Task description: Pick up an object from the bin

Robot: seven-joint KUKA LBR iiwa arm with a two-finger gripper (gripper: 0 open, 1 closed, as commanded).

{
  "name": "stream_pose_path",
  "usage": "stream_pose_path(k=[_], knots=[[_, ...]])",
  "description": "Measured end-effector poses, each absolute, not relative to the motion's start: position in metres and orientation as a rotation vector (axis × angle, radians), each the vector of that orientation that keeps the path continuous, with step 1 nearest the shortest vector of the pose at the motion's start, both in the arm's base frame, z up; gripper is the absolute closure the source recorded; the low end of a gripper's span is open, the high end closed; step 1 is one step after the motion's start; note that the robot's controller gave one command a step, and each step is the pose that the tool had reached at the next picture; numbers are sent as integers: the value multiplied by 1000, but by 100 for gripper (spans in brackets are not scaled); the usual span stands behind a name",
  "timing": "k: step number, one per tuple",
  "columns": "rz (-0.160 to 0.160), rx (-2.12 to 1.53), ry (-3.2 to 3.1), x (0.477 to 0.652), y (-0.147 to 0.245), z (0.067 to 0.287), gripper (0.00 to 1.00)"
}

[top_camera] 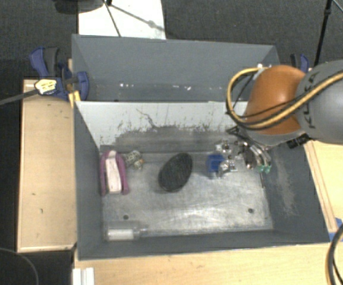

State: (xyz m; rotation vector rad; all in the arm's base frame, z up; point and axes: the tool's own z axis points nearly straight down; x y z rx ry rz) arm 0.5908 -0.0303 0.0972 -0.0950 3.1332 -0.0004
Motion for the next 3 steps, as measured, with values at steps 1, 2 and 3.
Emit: stream_pose_path(k=[1, 2, 3], knots=[[-1, -95, 3132, 593, -30, 136, 100], [-1, -95, 3133, 594, -30, 144, 100], [-1, -94, 3131, 596, -30, 187, 100]])
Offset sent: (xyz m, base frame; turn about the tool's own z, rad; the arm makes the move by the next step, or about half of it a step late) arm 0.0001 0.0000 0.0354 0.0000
